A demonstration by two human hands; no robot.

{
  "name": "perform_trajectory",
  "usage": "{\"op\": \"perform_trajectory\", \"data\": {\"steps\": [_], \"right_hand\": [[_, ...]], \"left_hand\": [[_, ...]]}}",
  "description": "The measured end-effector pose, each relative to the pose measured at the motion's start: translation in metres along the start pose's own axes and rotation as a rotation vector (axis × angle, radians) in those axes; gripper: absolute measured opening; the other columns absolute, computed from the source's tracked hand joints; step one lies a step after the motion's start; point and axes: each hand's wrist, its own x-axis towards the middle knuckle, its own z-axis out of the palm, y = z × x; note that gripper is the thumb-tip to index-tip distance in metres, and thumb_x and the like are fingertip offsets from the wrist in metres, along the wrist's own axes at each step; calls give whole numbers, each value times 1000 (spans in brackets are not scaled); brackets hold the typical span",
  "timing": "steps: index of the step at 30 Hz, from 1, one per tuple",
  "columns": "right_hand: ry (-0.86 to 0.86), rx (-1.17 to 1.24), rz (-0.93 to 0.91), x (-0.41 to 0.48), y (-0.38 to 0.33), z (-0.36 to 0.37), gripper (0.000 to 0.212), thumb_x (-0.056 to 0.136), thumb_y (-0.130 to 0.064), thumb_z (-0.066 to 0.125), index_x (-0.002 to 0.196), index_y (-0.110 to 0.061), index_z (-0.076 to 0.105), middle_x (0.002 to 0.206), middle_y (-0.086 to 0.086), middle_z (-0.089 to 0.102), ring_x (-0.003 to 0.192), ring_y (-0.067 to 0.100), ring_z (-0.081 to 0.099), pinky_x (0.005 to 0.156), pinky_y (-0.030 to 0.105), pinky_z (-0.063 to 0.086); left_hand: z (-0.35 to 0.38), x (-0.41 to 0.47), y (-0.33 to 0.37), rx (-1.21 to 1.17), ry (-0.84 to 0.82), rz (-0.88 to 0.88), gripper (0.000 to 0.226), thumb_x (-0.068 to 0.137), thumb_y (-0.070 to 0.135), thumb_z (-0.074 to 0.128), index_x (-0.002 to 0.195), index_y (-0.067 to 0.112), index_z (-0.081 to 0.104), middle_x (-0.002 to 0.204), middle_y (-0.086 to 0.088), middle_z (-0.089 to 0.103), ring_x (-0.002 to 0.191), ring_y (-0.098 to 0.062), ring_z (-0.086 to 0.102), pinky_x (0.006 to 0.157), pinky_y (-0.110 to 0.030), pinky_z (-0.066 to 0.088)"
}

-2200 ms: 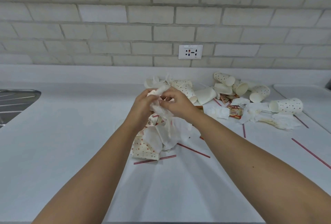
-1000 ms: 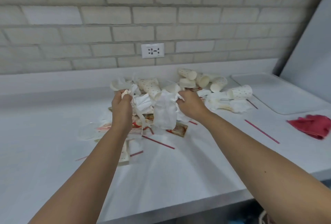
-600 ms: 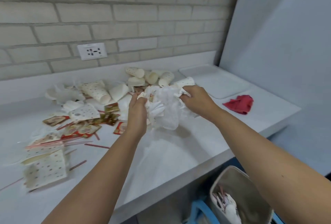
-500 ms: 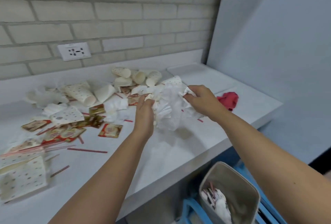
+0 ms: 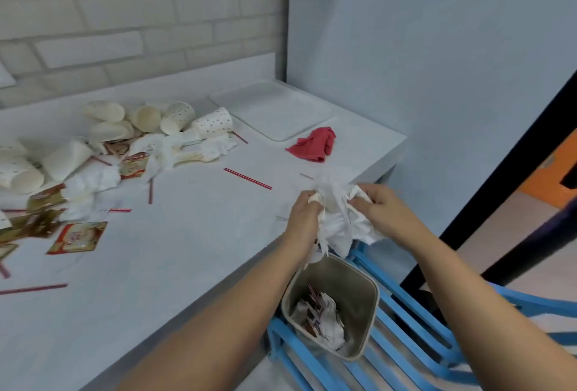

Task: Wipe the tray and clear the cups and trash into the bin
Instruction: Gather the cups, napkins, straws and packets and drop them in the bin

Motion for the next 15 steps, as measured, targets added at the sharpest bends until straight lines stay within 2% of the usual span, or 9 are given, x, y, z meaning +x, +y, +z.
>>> {"op": "perform_trajectory", "data": {"steps": [2,4,6,8,10,11,13,15], "right_hand": [[24,69,54,-15,33,6,22,90,-15,53,75,1,59,67,8,53,62,15,47,58,26,35],[75,116,91,-28,63,18,20,84,-19,51,72,-5,58,66,6,54,61,14,47,57,26,36],[103,133,146,-39,93,31,24,85,-17,51,72,2,56,65,8,52,61,15,46,58,28,35],[117,160,229,-50,121,43,25,88,-13,52,74,7,54,64,7,50,62,15,46,58,28,35],[110,151,292,-59,142,54,25,87,-13,52,67,1,53,59,1,48,58,12,43,56,27,33],[86,125,320,-63,150,58,28,89,-8,51,62,-5,51,56,-2,47,56,10,42,55,27,33],[-15,21,377,-65,163,66,39,90,-1,49,55,-17,42,53,-8,42,52,8,39,50,21,31],[-120,-118,462,-64,172,73,42,88,-2,47,52,-21,35,52,-8,38,50,6,35,46,17,27]], "left_hand": [[12,2,-23,56,-51,-69,23,89,6,37,103,17,53,92,-4,59,85,-18,57,74,-29,46],[17,4,-49,138,-84,-160,24,94,8,37,110,17,52,89,1,59,79,-9,57,64,-19,47],[20,7,-78,229,-123,-230,17,91,11,40,100,13,55,88,-4,59,74,-11,56,61,-21,45],[22,8,-101,300,-159,-278,14,82,13,43,79,12,57,75,-3,58,65,-12,53,62,-24,41],[21,7,-118,303,-106,-347,17,83,10,44,81,7,61,65,3,56,62,-13,54,59,-25,43],[19,8,-127,295,-50,-395,15,85,9,45,89,8,60,70,2,58,69,-17,58,63,-26,48],[14,7,-139,280,46,-497,15,86,13,50,100,12,53,91,-6,61,88,-25,61,80,-33,53],[9,12,-153,269,90,-560,42,79,16,54,119,8,46,109,-13,59,97,-29,61,89,-41,53]]}}
